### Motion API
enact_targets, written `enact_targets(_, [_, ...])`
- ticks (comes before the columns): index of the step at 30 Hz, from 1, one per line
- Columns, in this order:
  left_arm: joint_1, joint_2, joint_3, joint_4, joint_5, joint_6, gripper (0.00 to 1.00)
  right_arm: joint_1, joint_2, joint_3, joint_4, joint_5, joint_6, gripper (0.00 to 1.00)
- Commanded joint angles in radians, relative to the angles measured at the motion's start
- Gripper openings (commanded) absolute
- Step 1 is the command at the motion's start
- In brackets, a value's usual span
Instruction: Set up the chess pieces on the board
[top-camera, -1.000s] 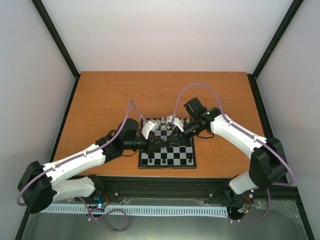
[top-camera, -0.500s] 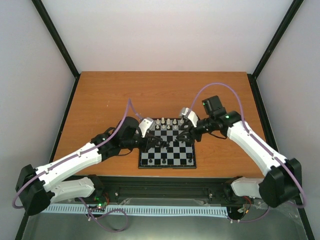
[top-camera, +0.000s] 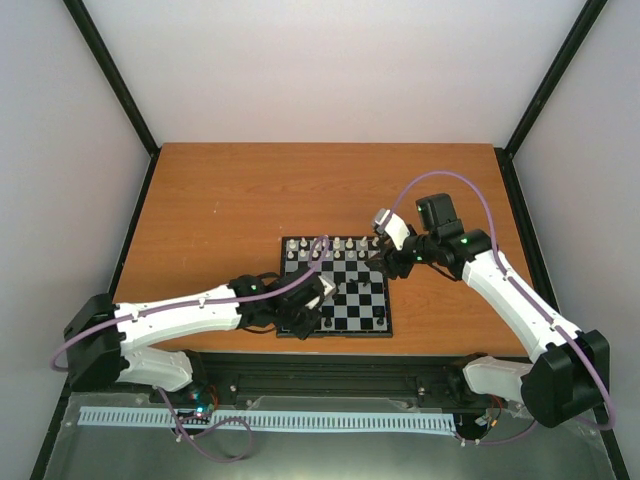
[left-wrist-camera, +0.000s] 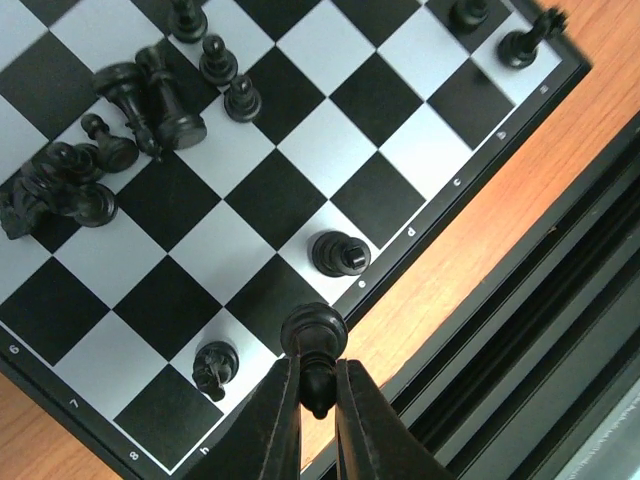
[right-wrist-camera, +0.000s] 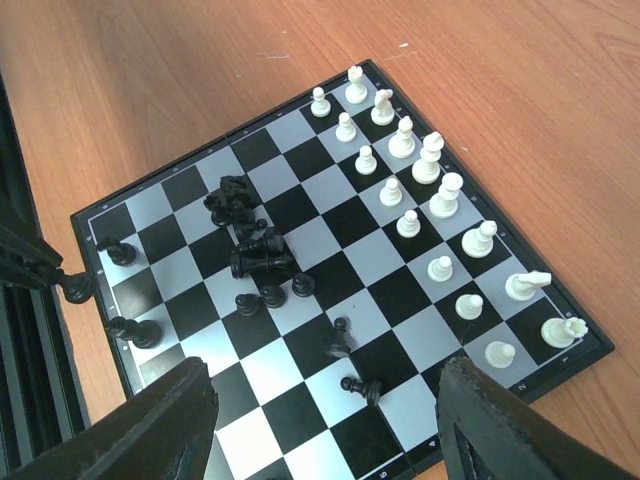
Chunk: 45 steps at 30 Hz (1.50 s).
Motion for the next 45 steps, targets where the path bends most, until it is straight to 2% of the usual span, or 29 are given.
enact_targets(1, [-0.031, 0.046, 0.06, -0.045, -0.039, 0.019, 0.12, -0.008, -0.008, -0.008, 0.022, 0.012, -0.001, 0.61])
enact_targets(14, [-0.031, 0.174, 0.094, -0.061, -0.04, 0.029, 0.13, -0.008, 0.011, -0.007, 0.009, -0.007, -0.019, 0.61])
enact_targets(30, [-0.03, 0.25, 0.123, -0.059, -0.068, -0.018, 0.14, -0.008, 0.033, -0.009, -0.002, -0.015, -0.035, 0.61])
enact_targets(41, [-0.029, 0.28, 0.132, -0.071, -0.071, -0.03, 0.2, -0.008, 0.043, -0.007, -0.006, -0.02, -0.041, 0.61])
enact_targets(45, [-0.03, 0.266, 0.144, -0.091, -0.094, -0.04, 0.25, -0.008, 0.043, -0.008, -0.007, -0.02, -0.041, 0.61])
